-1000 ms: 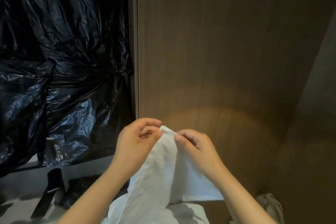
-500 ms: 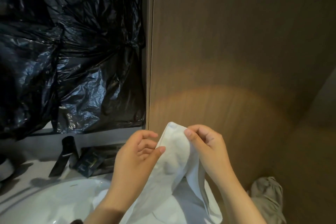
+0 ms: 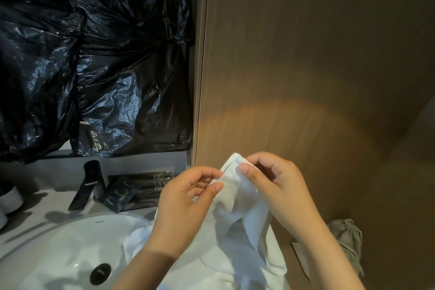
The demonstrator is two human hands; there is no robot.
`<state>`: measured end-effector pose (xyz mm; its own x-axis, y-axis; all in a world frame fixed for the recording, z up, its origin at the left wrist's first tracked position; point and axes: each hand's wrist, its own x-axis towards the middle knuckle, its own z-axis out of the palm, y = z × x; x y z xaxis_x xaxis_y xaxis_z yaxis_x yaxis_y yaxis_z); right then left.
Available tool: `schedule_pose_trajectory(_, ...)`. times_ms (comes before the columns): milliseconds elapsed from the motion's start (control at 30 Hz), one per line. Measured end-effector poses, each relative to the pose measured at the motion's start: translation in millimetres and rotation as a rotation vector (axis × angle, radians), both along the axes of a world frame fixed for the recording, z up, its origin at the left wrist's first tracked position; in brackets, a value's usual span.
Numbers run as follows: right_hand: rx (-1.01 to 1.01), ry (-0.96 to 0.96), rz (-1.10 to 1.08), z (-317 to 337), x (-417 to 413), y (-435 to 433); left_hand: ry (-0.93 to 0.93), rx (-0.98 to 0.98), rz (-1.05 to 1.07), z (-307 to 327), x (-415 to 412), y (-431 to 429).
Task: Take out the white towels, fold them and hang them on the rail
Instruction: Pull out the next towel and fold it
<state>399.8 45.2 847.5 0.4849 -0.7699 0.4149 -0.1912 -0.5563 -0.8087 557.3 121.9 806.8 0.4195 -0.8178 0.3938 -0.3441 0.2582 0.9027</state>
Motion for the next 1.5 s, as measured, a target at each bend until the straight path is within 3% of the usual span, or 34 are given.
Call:
schedule_pose_trajectory(433,0.056,-0.28,-0.13,0.2,-0.2,1.4,-0.232,0.022,-0.093,-3.5,-2.1,0.6)
schedule_pose_trajectory(700,0.119,-0.248,-0.039,15.1,-6.2,-6.6,-0.185,-0.051,-0.022,-3.7,3.7,0.5)
schedule_pose_trajectory(1000,-0.118,-0.361,-0.045,62.2,-2.7,-21.5,-0.241,-0.026,-0.074,4.9,20.5,-29.7)
schedule_pose_trajectory(1267,-0.262,-0.453,-0.172,104.1,-4.5,-42.8,-0.259,-0.269,-0.009,53.8,41.0,-56.2)
schedule_pose_trajectory(1500,-0.367,-0.516,-0.179,132.0,0.6,-55.9,-0.363,-0.294,-0.006,82.0,56.1,-68.2)
